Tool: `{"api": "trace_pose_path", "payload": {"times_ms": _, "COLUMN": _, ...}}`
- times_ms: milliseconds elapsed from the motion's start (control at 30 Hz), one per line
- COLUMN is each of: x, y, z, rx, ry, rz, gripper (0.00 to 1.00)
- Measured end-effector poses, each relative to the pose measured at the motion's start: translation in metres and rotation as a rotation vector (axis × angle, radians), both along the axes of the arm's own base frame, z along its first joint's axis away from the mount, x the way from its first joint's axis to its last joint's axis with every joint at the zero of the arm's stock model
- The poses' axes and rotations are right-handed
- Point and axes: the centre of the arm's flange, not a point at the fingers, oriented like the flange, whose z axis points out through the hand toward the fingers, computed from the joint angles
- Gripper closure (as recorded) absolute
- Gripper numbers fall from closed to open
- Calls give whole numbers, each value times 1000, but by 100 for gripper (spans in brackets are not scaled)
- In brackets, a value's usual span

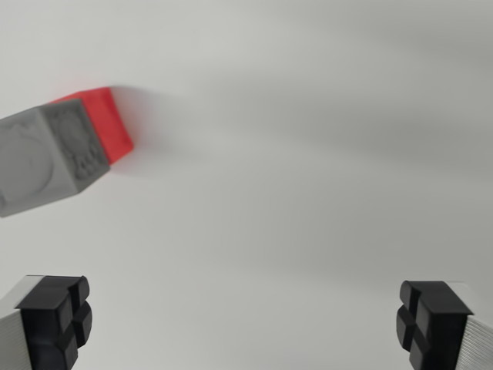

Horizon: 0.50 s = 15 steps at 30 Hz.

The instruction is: Destack cube

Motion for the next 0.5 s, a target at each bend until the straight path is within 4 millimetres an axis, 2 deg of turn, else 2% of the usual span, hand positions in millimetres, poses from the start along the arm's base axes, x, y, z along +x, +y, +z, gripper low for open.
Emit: {"api": "trace_pose_path", "payload": {"times_ms": 500, "x": -8, "y": 50, "z": -28, "rx": 0, "ry": -7, "rz": 122, "gripper": 0}}
